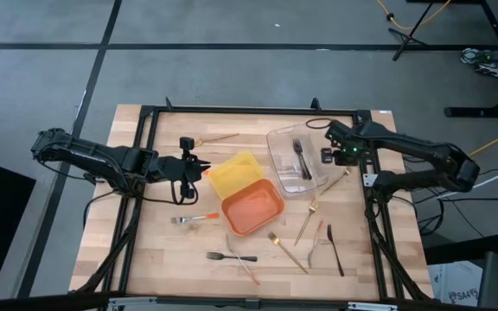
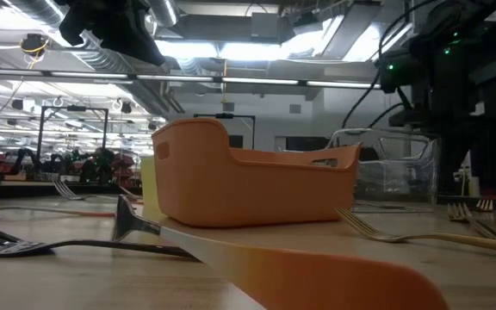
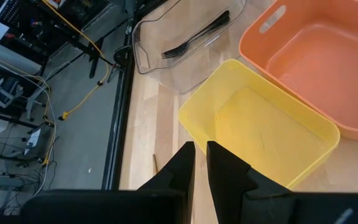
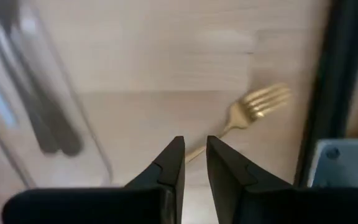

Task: Sort silverware by color (type)
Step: Put the gold fork into the orange bin

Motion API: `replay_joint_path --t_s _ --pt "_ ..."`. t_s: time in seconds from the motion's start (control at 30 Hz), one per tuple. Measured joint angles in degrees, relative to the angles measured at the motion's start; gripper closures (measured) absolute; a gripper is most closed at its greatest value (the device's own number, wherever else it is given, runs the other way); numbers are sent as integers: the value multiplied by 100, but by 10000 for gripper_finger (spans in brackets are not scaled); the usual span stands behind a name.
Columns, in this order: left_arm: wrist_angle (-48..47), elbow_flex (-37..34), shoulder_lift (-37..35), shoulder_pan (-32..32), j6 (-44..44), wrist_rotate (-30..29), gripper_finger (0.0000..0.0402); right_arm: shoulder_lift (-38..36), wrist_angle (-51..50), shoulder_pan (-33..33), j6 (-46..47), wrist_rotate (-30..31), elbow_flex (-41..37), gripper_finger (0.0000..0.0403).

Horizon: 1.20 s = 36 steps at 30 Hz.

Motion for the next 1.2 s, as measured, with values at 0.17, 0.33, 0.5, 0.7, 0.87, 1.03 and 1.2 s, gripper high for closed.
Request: replay_joint_path --t_s 0.17,0.33,0.5,0.7,0.87,1.03,1.2 --pt "0 0 0 1 0 0 366 -96 -204 73 1538 195 0 345" --pt "0 0 0 -1 0 0 366 -75 50 301 2238 298 0 345" --pt "0 0 0 0 -2 0 366 -75 -249 472 2783 402 -70 345" --pt "0 0 0 -1 0 0 366 -71 445 999 3755 347 -715 345" --pt "0 -2 0 -1 0 0 366 -71 951 1245 4273 560 -1025 345" --pt "0 0 0 1 0 0 366 -71 928 1256 4504 596 -1155 345" --pt "0 0 0 -1 0 0 366 -71 926 1248 4631 602 -1283 345"
